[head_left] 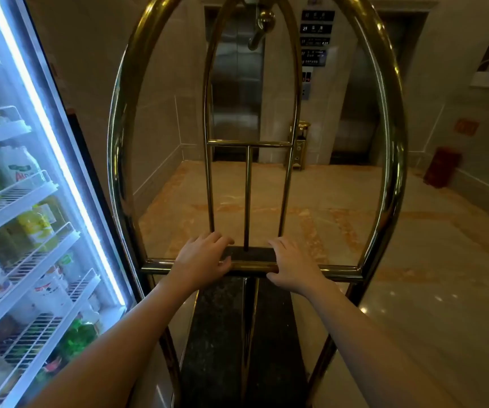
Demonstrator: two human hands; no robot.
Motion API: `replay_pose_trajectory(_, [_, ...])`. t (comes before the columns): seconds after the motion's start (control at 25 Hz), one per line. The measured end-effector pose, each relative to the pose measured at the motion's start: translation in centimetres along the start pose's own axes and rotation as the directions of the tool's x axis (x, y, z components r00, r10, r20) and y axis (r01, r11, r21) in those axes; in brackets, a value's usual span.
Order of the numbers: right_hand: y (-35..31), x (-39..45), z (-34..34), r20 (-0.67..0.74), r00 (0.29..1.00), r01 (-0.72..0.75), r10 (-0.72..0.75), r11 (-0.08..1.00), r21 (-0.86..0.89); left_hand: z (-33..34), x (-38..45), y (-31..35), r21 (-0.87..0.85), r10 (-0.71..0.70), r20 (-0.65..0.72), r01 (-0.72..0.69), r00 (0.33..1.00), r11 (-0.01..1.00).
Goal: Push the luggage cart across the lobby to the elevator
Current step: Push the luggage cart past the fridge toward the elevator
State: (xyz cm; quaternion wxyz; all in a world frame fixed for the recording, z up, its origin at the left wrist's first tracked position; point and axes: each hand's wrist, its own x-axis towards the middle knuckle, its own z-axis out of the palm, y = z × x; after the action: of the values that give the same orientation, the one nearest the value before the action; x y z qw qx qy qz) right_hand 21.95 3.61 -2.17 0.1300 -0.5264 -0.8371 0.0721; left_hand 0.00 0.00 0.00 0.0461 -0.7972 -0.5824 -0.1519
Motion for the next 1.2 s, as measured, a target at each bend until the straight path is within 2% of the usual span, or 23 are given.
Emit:
replay_pose_trajectory(0.24, [1.0,1.0,1.6,0.107,0.993,-0.035,0.040,0.998,-0.048,2.6,0.7,-1.6,-0.040,-0.042,0.289,0.056,0.956,0.998])
replay_pose_trajectory(0.36, [1.6,1.4,2.4,0.145,0.989,-0.007,0.022,0.994,-0.107,4.0,0.9,-2.3,0.021,-0.054,0.360,0.049,0.931,0.999])
replay_pose_trajectory(0.56, [2.4,2.2,2.7,0.131,0.990,0.081,-0.053,0.972,-0.222,5.4,1.8,-2.5,0.118,-0.095,0.267,0.065,0.959,0.991])
replay_pose_trajectory(0.76, [3.4,2.8,2.9,0.084,0.989,0.144,-0.124,0.946,-0.291,6.4,2.5,-2.6,0.141,-0.110,0.224,0.080,0.968,0.987])
replay_pose_trajectory(1.04, [5.5,4.5,2.8,0.081,0.987,0.155,-0.137,0.947,-0.282,7.3,4.7,-2.2,0.174,-0.105,0.210,0.069,0.972,0.982])
replay_pose_trajectory(1.2, [7.5,6.4,2.1,0.185,0.972,0.181,-0.147,0.966,-0.183,7.8,6.2,-2.2,0.163,-0.106,0.196,0.075,0.975,0.984])
